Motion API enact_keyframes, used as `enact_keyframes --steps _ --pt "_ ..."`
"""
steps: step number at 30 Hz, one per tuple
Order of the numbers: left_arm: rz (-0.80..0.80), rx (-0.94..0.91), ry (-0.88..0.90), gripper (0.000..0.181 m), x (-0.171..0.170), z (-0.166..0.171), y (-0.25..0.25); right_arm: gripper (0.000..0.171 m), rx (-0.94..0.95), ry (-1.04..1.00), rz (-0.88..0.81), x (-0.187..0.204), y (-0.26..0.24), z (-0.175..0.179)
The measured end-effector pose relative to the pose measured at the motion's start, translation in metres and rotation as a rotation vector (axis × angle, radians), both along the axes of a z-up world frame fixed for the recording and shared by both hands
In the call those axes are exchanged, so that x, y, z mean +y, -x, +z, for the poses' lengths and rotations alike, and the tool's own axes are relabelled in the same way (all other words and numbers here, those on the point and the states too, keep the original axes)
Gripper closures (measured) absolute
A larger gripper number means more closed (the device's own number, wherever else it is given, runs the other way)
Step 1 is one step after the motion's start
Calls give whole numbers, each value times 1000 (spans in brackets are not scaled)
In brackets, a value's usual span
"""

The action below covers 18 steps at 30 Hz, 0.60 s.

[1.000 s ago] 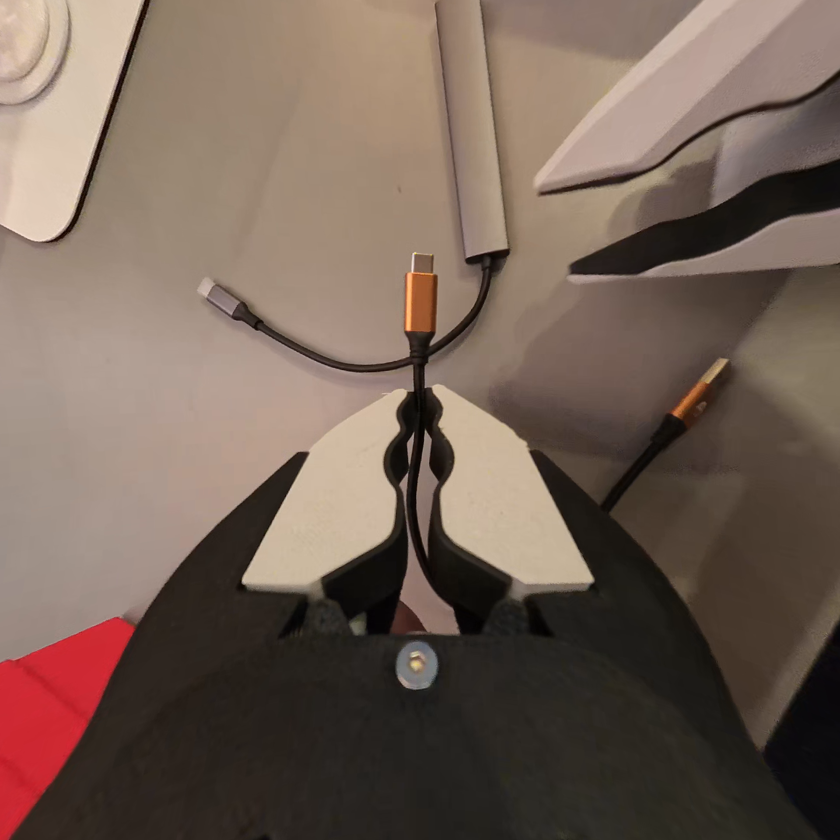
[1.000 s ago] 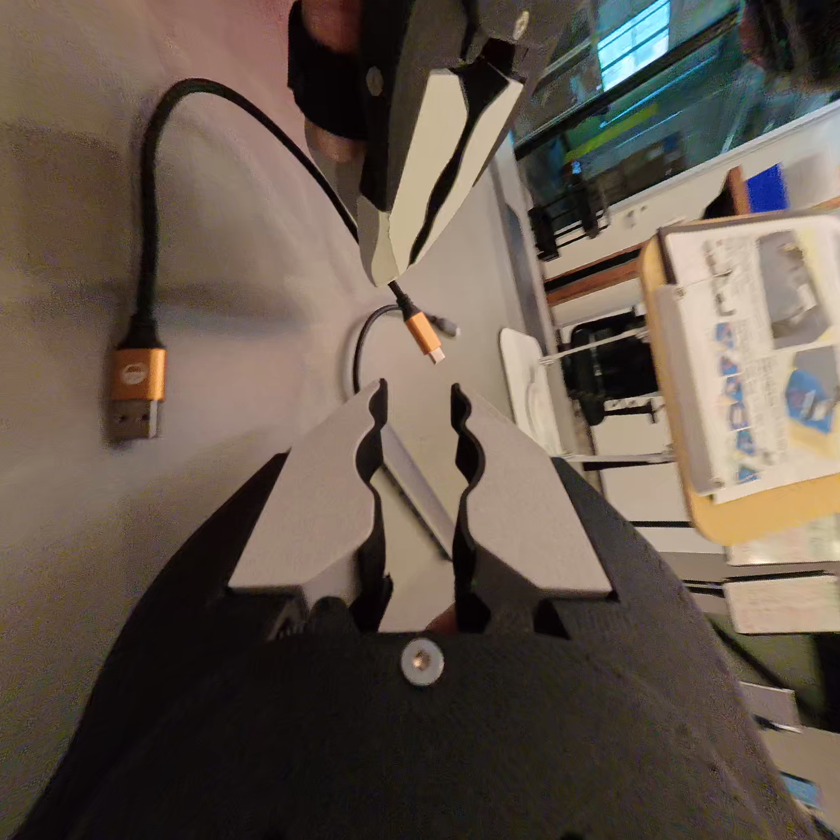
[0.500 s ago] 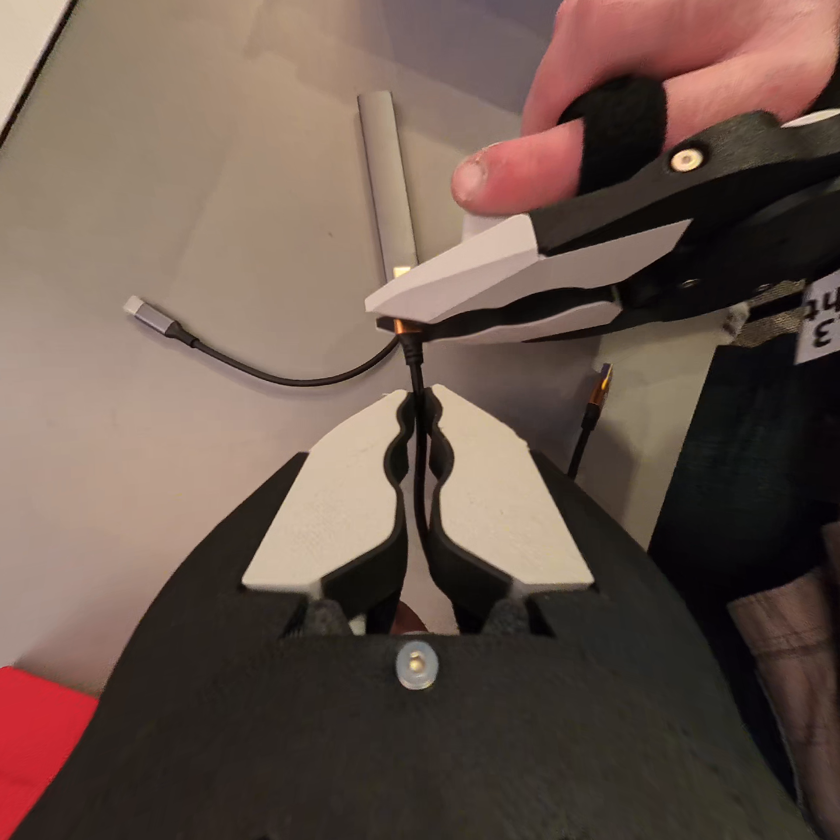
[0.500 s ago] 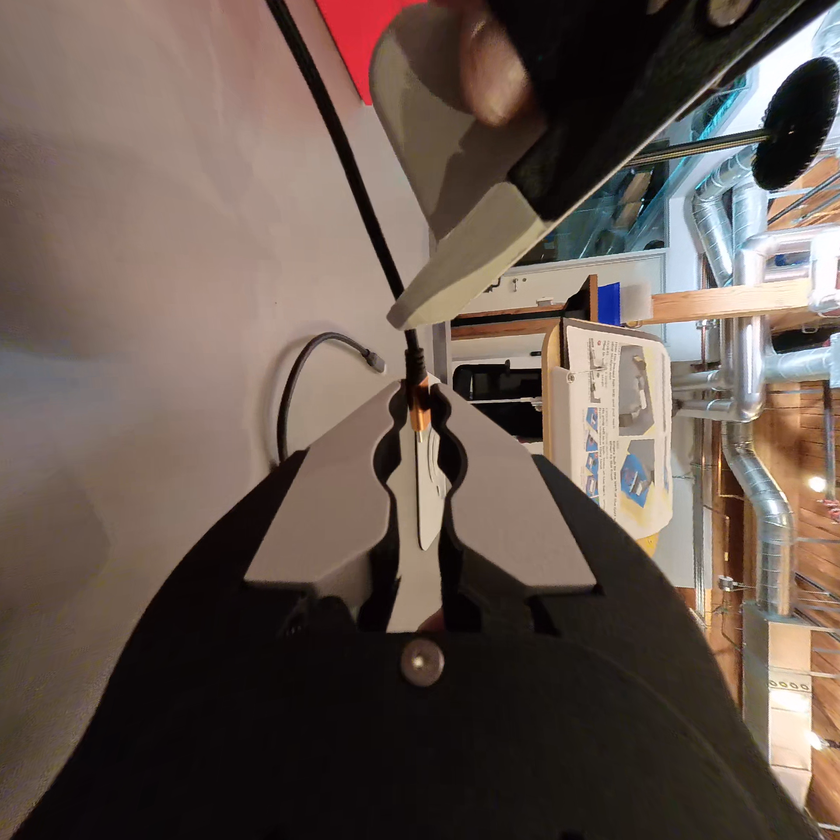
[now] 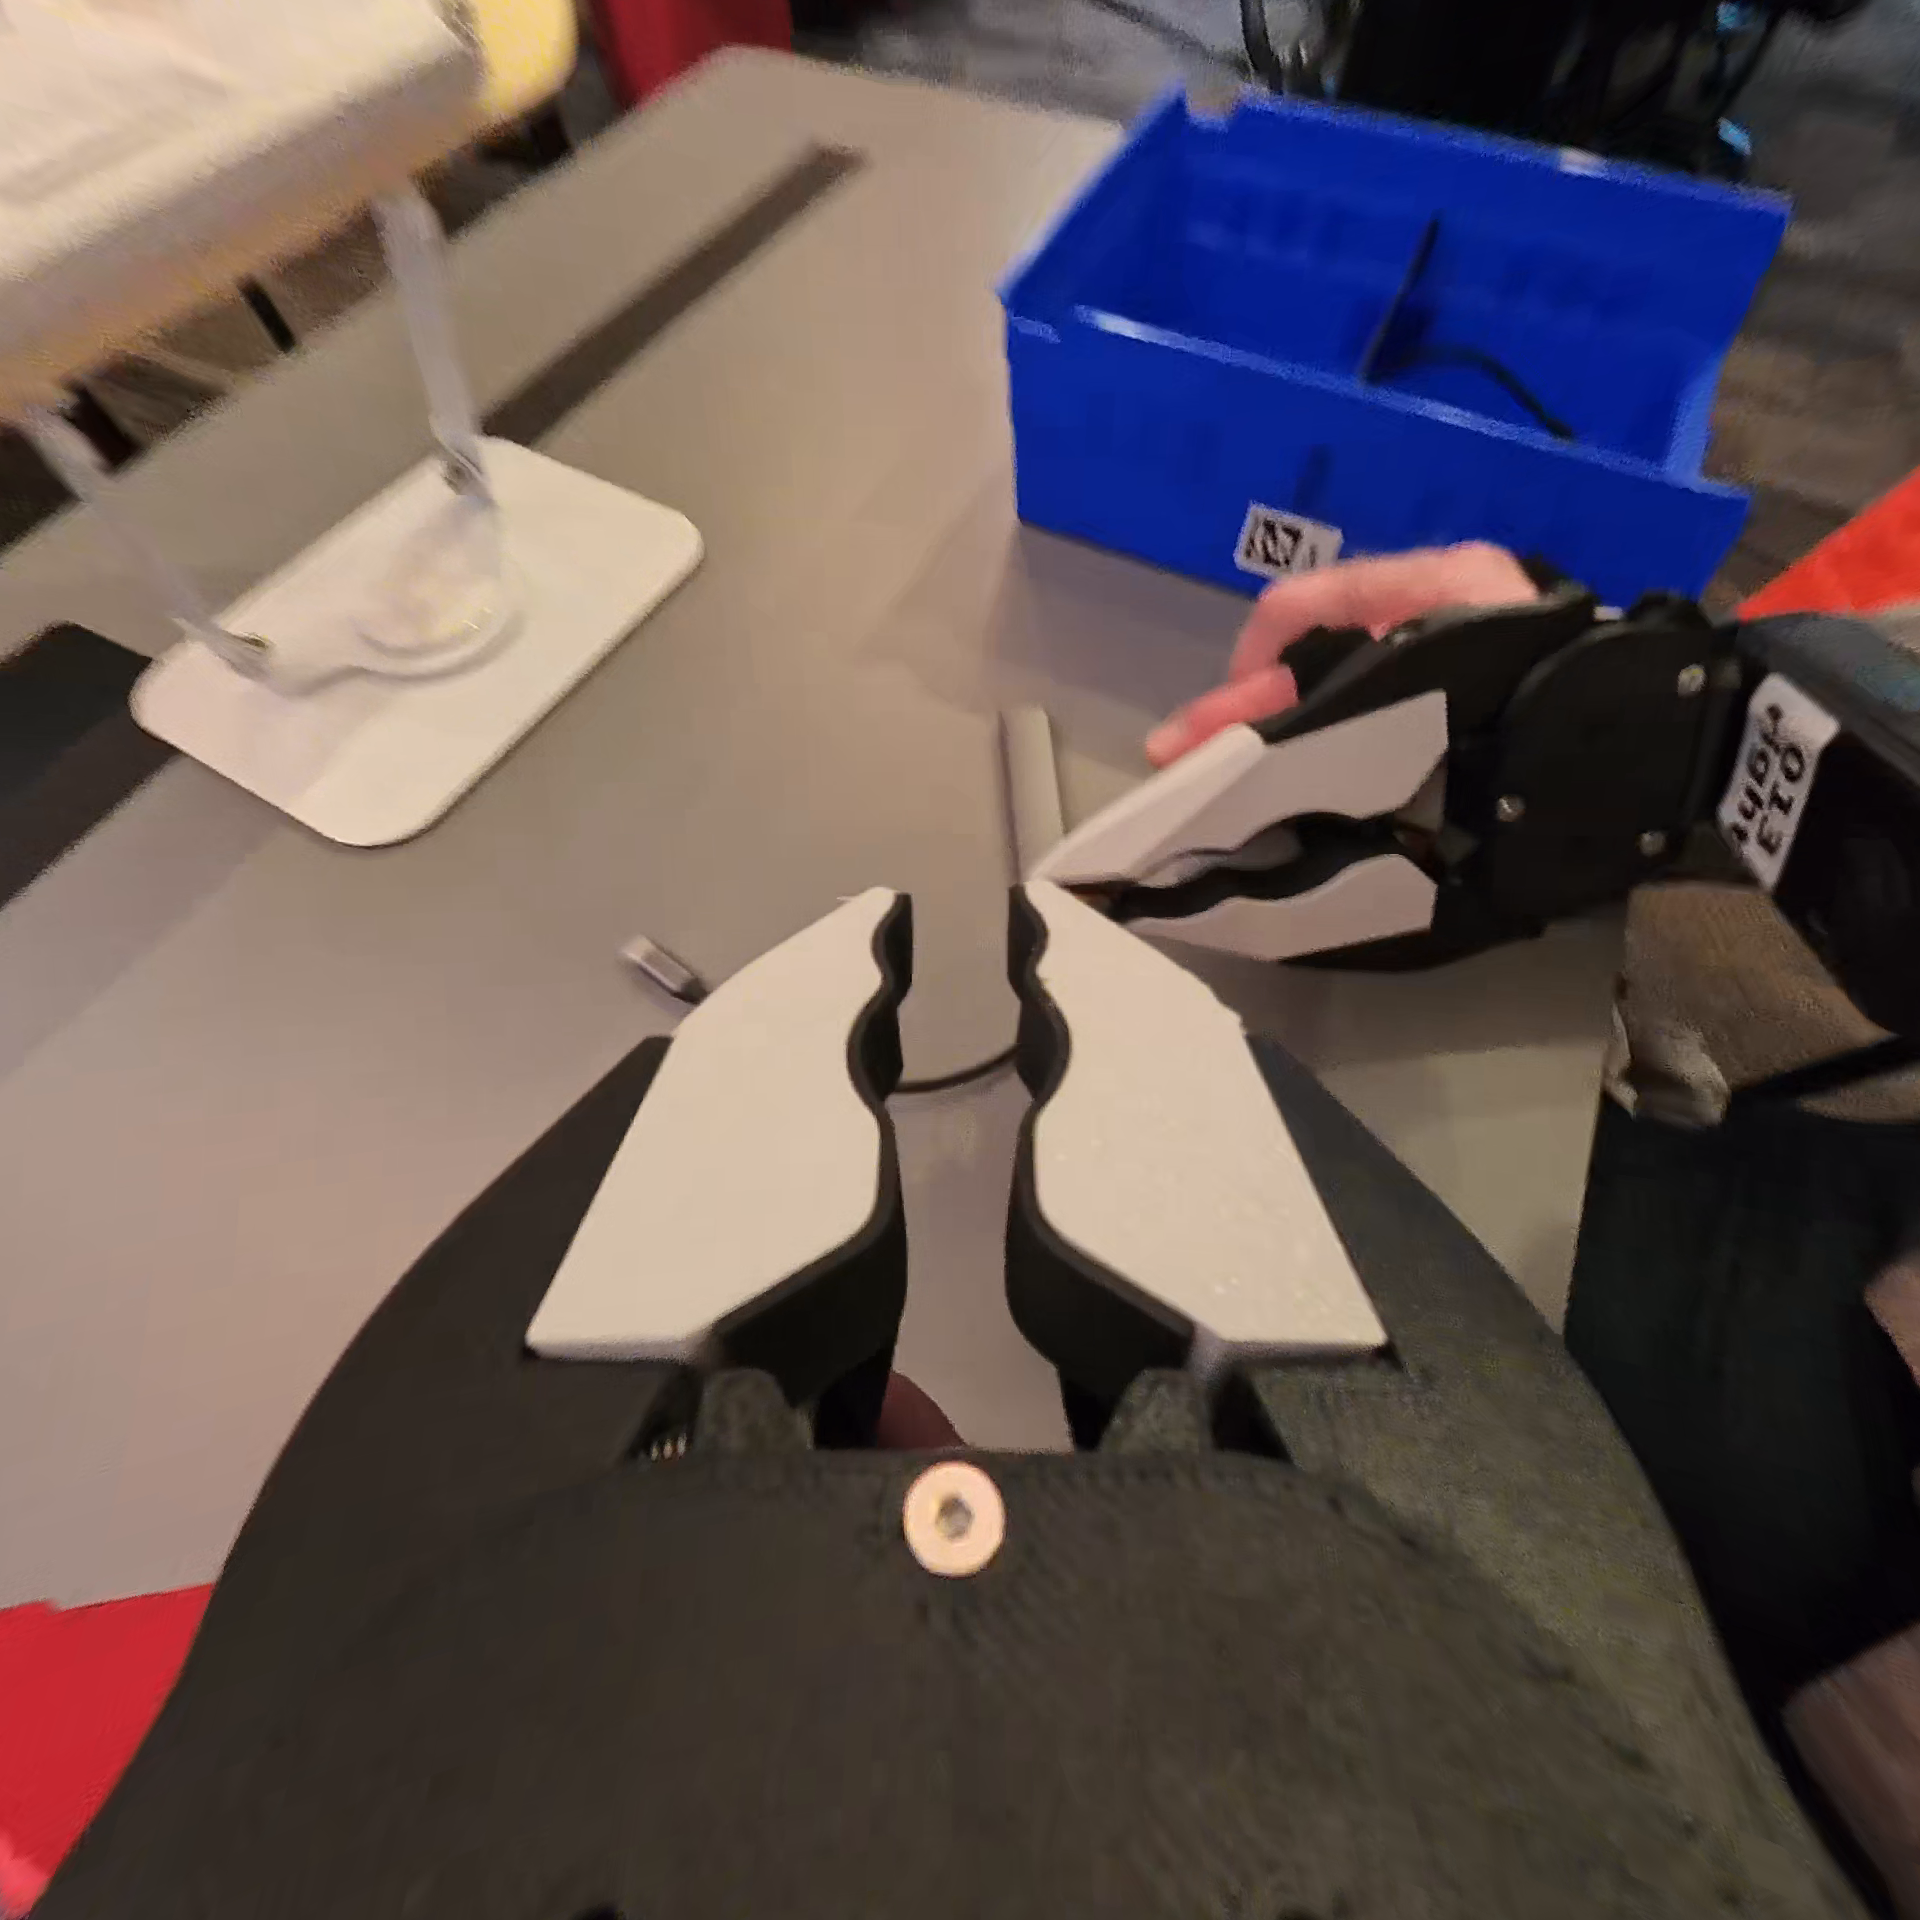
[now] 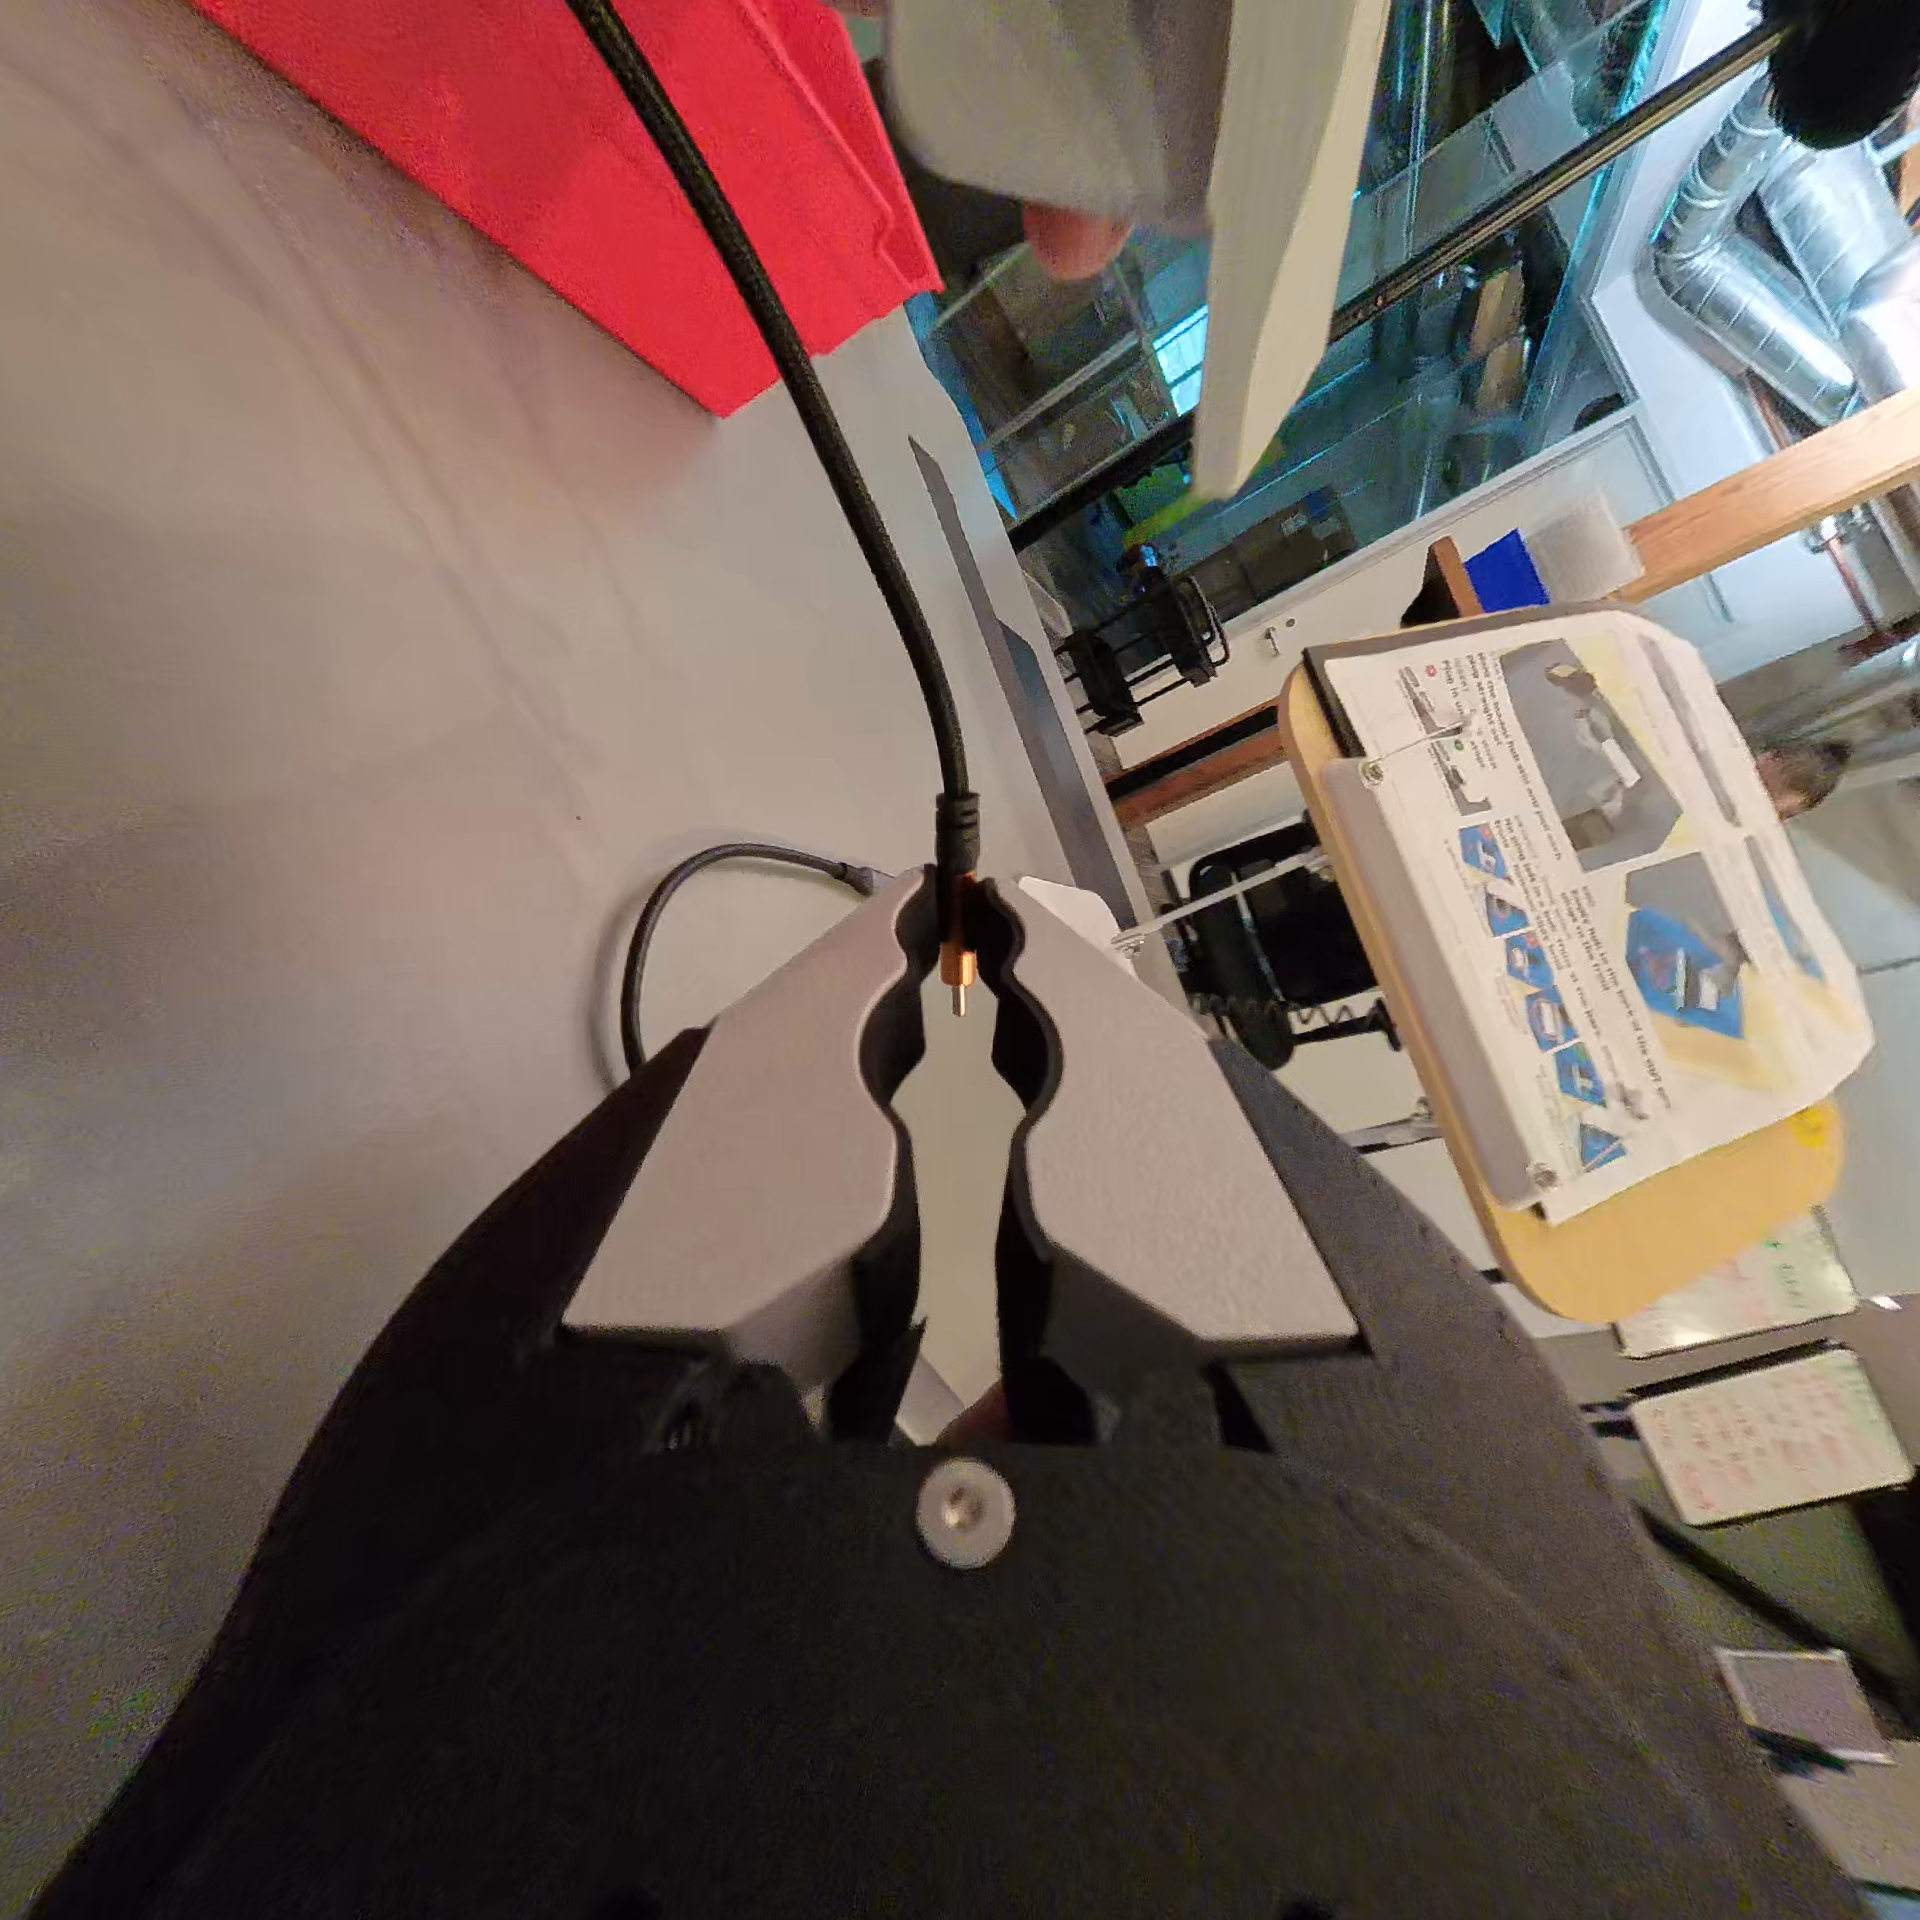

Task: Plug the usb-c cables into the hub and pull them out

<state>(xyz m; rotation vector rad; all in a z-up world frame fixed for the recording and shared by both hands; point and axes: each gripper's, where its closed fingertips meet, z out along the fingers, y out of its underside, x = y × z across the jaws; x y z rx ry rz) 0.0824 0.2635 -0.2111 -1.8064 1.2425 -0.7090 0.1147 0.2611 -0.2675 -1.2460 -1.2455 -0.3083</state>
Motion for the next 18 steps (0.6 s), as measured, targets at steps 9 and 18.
enact_keyframes --steps 9,18 --pt "-3 317 -152 136 17 -36 25 168 116 22 3 -2 0 27" --pt "-151 -68 -1 128 -28 -16 -26 168 152 46 16 -8 7 43"
